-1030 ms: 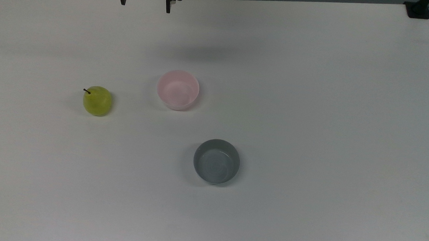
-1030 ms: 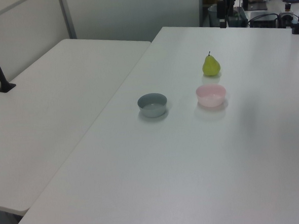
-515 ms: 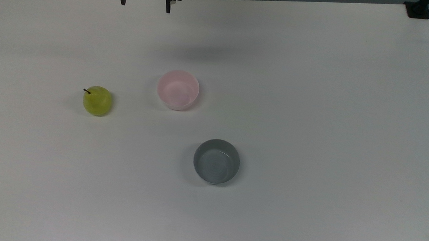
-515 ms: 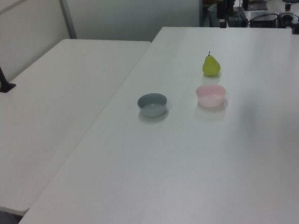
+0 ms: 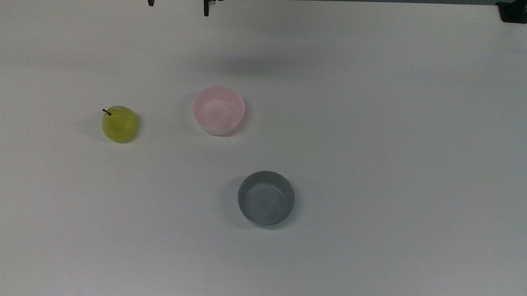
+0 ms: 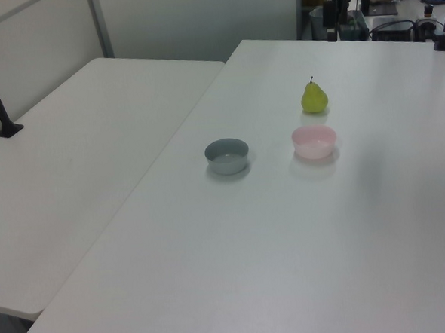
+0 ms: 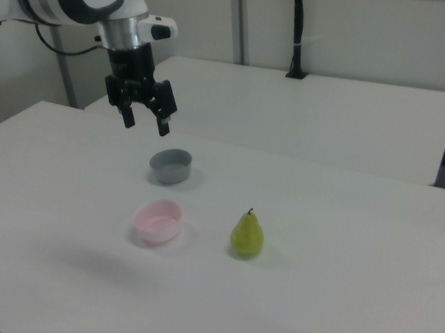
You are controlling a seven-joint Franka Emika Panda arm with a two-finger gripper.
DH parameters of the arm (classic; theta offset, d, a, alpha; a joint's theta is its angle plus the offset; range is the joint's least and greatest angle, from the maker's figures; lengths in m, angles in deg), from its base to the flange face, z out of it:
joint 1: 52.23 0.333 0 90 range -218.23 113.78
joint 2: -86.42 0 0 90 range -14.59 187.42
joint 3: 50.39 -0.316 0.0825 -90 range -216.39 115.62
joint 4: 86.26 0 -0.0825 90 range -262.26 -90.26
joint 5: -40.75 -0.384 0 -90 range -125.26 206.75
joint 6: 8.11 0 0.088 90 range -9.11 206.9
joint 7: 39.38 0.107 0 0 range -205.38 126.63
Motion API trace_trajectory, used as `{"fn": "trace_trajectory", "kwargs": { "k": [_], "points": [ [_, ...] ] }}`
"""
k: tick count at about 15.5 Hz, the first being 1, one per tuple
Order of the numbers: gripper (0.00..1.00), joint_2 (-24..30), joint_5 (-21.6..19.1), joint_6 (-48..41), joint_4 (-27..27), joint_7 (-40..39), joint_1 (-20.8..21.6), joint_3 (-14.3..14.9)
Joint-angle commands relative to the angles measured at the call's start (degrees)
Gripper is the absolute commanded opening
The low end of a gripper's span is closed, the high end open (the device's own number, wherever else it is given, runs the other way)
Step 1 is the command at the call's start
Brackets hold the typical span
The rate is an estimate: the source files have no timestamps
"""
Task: Place the pear in the bowl
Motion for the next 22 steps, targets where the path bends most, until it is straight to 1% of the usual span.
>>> {"fn": "trace_trajectory", "kwargs": {
  "k": [1, 8, 11, 18, 22],
  "points": [
    [1.00, 0.54, 0.78, 1.26, -1.19, -0.30, 0.23, 0.00],
    [1.00, -0.08, 0.78, 1.35, -1.01, -0.48, 0.06, 0.00],
    [1.00, -1.39, 0.87, 2.75, -1.01, -3.63, -0.56, 0.53],
    [1.00, -4.03, 0.78, 6.09, -0.92, -10.14, -5.21, 0.53],
    [1.00, -6.84, 0.78, 8.46, -1.01, -14.71, -7.94, 0.53]
  ]
}}
